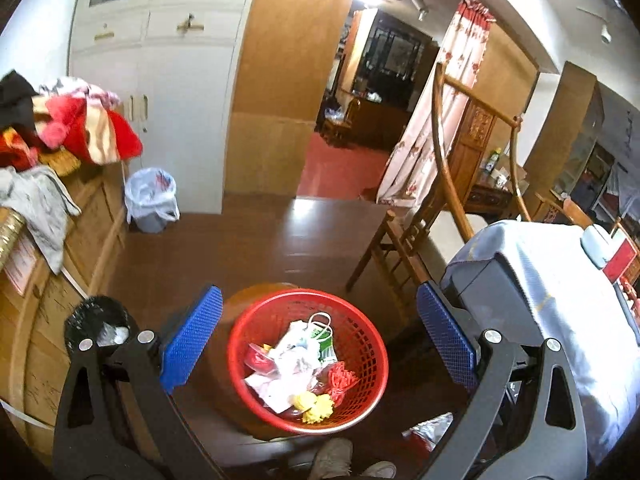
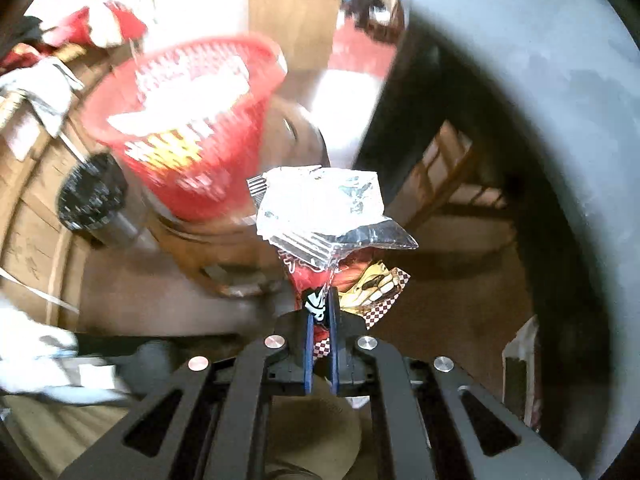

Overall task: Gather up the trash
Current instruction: 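Move the open left tool over the table toward the white-red box while the right tool holds the snack bag, then grasp the white-red Betaloc box with the left tool while the right tool holds the snack bag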

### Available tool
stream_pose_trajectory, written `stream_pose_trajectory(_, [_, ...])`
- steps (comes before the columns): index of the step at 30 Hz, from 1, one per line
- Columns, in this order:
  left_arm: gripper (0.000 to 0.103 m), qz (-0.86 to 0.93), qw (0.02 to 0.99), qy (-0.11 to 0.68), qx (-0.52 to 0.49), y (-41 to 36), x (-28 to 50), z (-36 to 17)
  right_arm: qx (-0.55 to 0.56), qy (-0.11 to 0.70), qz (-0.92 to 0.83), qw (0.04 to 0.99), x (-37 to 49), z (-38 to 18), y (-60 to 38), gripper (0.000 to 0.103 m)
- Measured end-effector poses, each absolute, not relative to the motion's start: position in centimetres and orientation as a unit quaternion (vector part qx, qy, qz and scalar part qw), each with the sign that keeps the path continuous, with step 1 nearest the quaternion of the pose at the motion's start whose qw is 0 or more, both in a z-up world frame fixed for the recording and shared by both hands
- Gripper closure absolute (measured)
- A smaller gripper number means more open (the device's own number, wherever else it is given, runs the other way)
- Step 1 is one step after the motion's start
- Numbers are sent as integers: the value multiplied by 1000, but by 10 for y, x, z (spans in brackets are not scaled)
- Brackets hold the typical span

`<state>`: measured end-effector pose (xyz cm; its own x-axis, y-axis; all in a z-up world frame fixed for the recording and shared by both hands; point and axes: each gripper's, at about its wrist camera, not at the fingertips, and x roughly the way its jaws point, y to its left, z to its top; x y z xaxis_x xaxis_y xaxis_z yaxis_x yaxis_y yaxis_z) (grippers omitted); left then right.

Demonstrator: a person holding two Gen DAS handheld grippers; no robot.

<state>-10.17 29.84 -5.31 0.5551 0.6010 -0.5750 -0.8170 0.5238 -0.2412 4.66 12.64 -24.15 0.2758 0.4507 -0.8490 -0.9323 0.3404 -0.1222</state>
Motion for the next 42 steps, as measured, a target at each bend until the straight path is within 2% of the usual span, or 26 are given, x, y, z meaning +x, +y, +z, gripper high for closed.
stream_pose_trajectory(11, [9,372,885,205,-193,230,-116,-6,-169,281,501,801,11,-90,0,96])
stream_pose_trajectory(15, [9,287,906,228,-211,206,-97,2,-118,237,461,847,1,-40,-72,96])
stream_pose_trajectory(19, [9,187,924,262,-206,164,-55,10,-61,228,395,888,8,-11,-150,96])
stream_pose_trajectory(30, [9,-29,932,351,-88,-33,126,23,42,229,170,957,76,6,-325,96])
stream_pose_trajectory(35, [9,-91,912,399,-34,-130,204,10,85,212,103,968,106,-3,-372,96])
stream_pose_trajectory(42, [8,-93,897,432,23,-236,275,-14,119,204,62,970,129,-13,-410,96])
